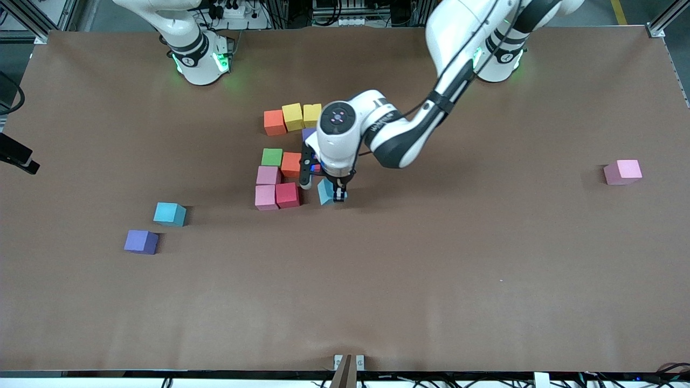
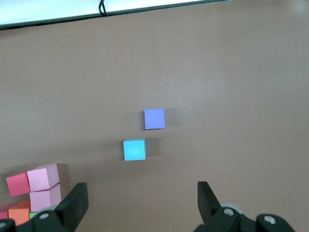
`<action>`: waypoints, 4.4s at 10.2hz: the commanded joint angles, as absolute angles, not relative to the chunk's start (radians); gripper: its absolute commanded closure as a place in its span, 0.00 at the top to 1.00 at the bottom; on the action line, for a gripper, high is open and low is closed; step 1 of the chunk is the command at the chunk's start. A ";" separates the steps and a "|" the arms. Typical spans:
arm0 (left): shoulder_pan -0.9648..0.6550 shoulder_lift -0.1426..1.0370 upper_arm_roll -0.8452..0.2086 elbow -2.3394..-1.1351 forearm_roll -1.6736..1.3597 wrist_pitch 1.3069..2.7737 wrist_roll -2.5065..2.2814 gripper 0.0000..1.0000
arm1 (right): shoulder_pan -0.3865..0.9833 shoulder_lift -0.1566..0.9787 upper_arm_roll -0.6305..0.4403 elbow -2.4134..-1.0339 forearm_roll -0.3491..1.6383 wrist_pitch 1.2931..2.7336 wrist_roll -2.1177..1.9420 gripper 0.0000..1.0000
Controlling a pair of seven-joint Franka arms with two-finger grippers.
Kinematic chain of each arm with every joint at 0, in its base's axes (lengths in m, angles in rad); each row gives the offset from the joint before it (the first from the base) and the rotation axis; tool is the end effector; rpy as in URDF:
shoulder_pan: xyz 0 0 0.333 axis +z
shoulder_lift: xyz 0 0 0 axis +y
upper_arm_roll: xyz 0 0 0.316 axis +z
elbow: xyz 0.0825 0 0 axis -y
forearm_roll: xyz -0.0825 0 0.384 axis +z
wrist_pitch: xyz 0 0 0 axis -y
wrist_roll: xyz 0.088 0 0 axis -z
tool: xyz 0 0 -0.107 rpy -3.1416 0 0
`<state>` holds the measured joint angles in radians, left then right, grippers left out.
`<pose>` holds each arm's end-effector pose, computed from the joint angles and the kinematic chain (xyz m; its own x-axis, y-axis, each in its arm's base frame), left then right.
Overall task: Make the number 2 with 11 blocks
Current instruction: 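Lower the cyan cube beside the red cube with the left gripper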
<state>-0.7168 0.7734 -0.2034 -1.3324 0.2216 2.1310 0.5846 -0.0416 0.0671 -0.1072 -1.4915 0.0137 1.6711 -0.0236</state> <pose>0.4852 -0.5640 0.2797 0.0112 -0.9999 0.0059 -0.9978 -0.0116 -0.0646 0.5799 -0.0833 0.6337 0.9858 -0.1243 0.1128 -0.1246 -0.9922 -0.0039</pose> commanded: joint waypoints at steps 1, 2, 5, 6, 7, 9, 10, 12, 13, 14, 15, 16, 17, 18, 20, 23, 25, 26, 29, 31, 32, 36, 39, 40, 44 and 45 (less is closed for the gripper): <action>-0.764 0.807 -0.150 -1.298 0.248 2.151 0.544 0.01 | -0.057 0.058 -0.098 -1.491 0.015 1.672 -0.017 1.00; -0.764 0.811 -0.152 -1.298 0.249 2.157 0.549 0.01 | -0.057 0.060 -0.098 -1.493 0.014 1.677 -0.018 1.00; -0.770 0.862 -0.163 -1.295 0.247 2.258 0.590 0.00 | -0.067 0.058 -0.097 -1.490 0.017 1.677 -0.029 1.00; -0.788 0.868 -0.163 -1.295 0.247 2.267 0.589 0.00 | -0.069 0.058 -0.097 -1.491 0.018 1.680 -0.031 1.00; -0.799 0.874 -0.163 -1.284 0.247 2.267 0.591 0.00 | -0.069 0.055 -0.097 -1.491 0.018 1.678 -0.031 1.00; -0.799 0.877 -0.163 -1.287 0.247 2.267 0.591 0.00 | -0.084 0.049 -0.097 -1.491 0.018 1.674 -0.034 1.00; -0.799 0.880 -0.163 -1.287 0.247 2.267 0.588 0.00 | -0.089 0.049 -0.097 -1.491 0.018 1.674 -0.034 1.00; -0.799 0.887 -0.161 -1.287 0.247 2.266 0.586 0.00 | -0.091 0.049 -0.097 -1.491 0.018 1.669 -0.032 1.00; -0.799 0.894 -0.163 -1.285 0.247 2.267 0.584 0.00 | -0.091 0.049 -0.097 -1.491 0.018 1.667 -0.032 1.00; -0.799 0.897 -0.164 -1.284 0.247 2.267 0.584 0.00 | -0.091 0.049 -0.097 -1.491 0.018 1.669 -0.032 1.00; -0.801 0.899 -0.164 -1.284 0.247 2.269 0.584 0.00 | -0.091 0.052 -0.097 -1.491 0.018 1.672 -0.031 1.00; -0.801 0.900 -0.164 -1.284 0.247 2.279 0.586 0.00 | -0.089 0.054 -0.097 -1.491 0.018 1.675 -0.031 1.00; -0.801 0.903 -0.163 -1.284 0.247 2.284 0.587 0.00 | -0.089 0.054 -0.095 -1.491 0.018 1.675 -0.029 1.00; -0.799 0.904 -0.163 -1.284 0.247 2.284 0.588 0.00 | -0.087 0.054 -0.095 -1.491 0.018 1.675 -0.029 1.00; -0.799 0.904 -0.161 -1.281 0.247 2.290 0.589 0.00 | -0.087 0.052 -0.095 -1.491 0.018 1.674 -0.028 1.00; -0.796 0.916 -0.160 -1.282 0.247 2.325 0.591 0.00 | -0.087 0.049 -0.095 -1.491 0.018 1.667 -0.023 1.00; -0.796 0.917 -0.158 -1.282 0.247 2.327 0.592 0.00 | -0.087 0.049 -0.095 -1.491 0.018 1.667 -0.020 1.00; -0.795 0.917 -0.160 -1.284 0.247 2.327 0.594 0.02 | -0.086 0.049 -0.095 -1.491 0.018 1.667 -0.017 1.00; -0.798 0.923 -0.160 -1.285 0.249 2.329 0.606 0.22 | -0.084 0.048 -0.094 -1.491 0.018 1.666 -0.017 1.00; -0.798 0.923 -0.161 -1.284 0.249 2.339 0.606 0.22 | -0.083 0.048 -0.092 -1.491 0.020 1.664 -0.017 1.00; -0.798 0.923 -0.161 -1.284 0.247 2.341 0.606 0.23 | -0.083 0.048 -0.092 -1.491 0.018 1.664 -0.017 1.00; -0.796 0.923 -0.163 -1.285 0.247 2.342 0.604 0.37 | -0.083 0.046 -0.091 -1.489 0.020 1.663 -0.017 1.00; -0.795 0.925 -0.163 -1.285 0.247 2.342 0.603 0.72 | -0.083 0.044 -0.092 -1.489 0.018 1.663 -0.017 1.00; -0.793 0.925 -0.164 -1.285 0.245 2.342 0.598 0.98 | -0.083 0.044 -0.092 -1.489 0.018 1.663 -0.017 1.00; -0.792 0.927 -0.164 -1.287 0.242 2.352 0.595 1.00 | -0.084 0.043 -0.092 -1.490 0.018 1.663 -0.017 1.00; -0.792 0.927 -0.164 -1.287 0.242 2.355 0.595 1.00 | -0.084 0.043 -0.092 -1.489 0.020 1.663 -0.017 1.00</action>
<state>-0.7946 0.9136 -0.1595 -1.3097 0.2251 2.3477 0.5926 -0.0730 0.0573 -0.1021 -1.4893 0.0154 1.6733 -0.0244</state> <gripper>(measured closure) 0.000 0.000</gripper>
